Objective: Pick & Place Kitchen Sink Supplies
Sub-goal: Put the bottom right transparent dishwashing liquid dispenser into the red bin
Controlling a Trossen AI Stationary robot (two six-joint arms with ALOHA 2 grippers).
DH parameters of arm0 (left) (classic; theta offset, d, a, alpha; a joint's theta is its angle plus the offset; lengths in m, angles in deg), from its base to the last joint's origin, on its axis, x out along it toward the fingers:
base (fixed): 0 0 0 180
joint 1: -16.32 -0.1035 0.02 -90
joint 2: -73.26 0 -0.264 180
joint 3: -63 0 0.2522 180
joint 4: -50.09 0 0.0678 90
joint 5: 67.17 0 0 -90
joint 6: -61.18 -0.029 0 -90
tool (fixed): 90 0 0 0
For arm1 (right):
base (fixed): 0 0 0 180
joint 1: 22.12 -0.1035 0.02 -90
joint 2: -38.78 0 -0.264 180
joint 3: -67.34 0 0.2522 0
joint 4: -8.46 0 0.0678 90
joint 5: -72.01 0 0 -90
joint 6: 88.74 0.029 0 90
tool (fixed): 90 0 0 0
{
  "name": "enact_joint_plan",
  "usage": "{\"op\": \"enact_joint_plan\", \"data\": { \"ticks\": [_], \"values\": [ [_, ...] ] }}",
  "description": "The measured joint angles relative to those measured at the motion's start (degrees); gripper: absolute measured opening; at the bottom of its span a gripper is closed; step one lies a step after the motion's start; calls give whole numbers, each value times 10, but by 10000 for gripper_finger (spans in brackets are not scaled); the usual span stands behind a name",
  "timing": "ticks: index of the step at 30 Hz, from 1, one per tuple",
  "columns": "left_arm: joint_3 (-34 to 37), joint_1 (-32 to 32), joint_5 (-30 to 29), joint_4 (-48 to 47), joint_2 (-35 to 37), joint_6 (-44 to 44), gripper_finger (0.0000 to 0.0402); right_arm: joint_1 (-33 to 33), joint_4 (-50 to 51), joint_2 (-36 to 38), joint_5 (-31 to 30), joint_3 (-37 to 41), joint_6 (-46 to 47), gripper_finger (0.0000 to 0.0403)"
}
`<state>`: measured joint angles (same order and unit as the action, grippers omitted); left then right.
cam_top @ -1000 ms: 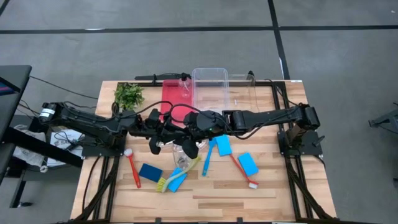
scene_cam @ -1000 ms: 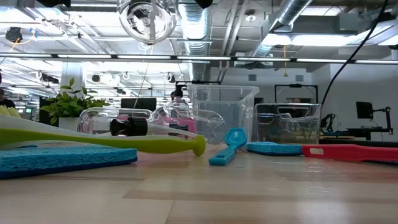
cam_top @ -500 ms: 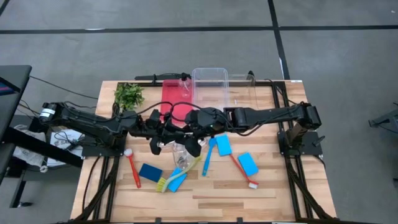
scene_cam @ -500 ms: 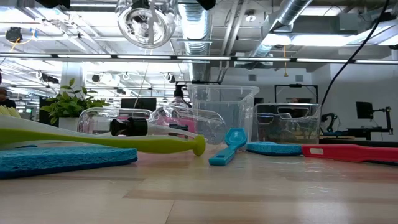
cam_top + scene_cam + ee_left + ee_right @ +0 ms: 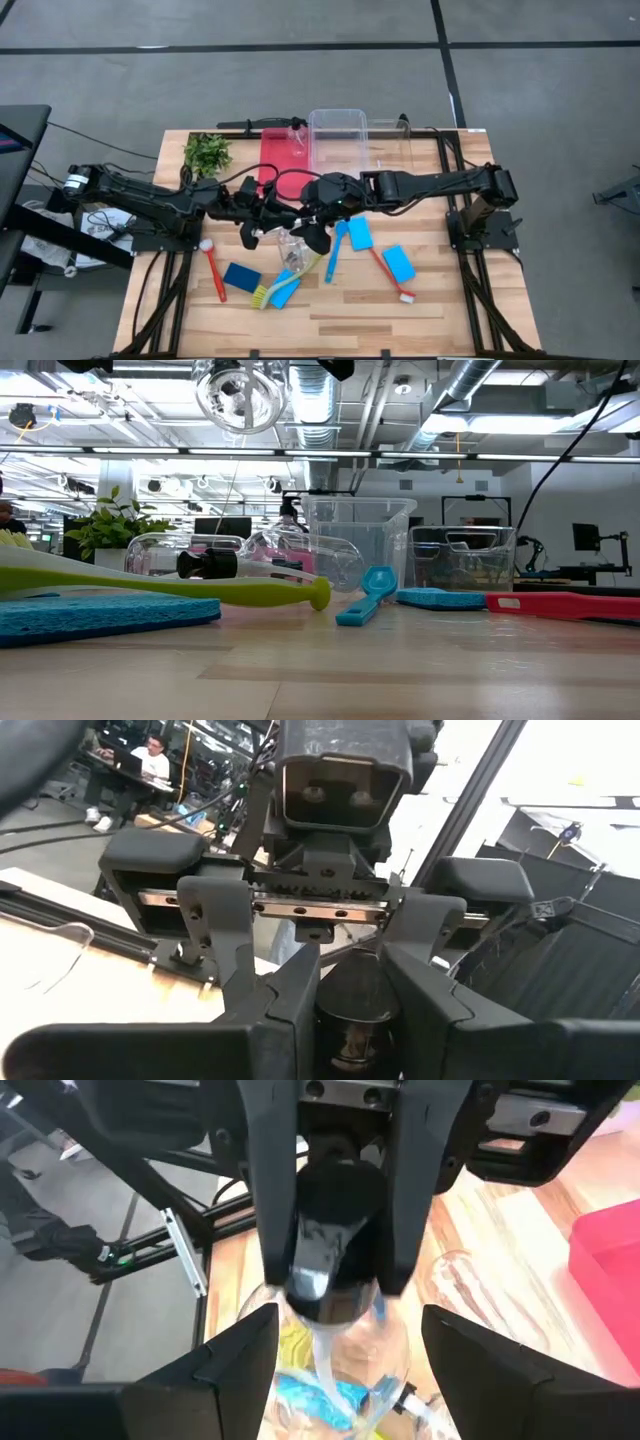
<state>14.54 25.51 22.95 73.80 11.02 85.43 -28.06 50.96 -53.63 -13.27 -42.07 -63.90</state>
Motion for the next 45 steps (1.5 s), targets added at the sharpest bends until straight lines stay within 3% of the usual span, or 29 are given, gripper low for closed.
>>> {"op": "enact_joint_plan", "data": {
  "ticks": [8,13,17,23,27,29,32,36,45],
  "values": [
    [-2,-28,0,-4,23,0,97,1,76,60,-4,0,-23,240],
    [-2,-55,-25,-30,62,-36,97,0,125,98,-57,1,-20,240],
    [-2,-64,-114,-72,103,-110,97,-8,175,129,-124,1,-20,240],
    [-2,-64,-306,-117,142,-250,97,-29,255,171,-234,1,-16,240],
    [-2,-67,-437,-116,141,-326,97,-44,278,190,-271,1,-14,240],
    [-2,-83,-467,-114,133,-336,97,-51,280,198,-275,1,-14,240],
    [-2,-127,-459,-115,109,-318,97,-54,280,205,-275,1,-27,240],
    [-2,-199,-405,-110,57,-249,97,-51,280,206,-277,1,-69,240],
    [-2,-318,-331,-53,-47,-157,97,-5,282,212,-275,2,-148,240]
  ]
}}
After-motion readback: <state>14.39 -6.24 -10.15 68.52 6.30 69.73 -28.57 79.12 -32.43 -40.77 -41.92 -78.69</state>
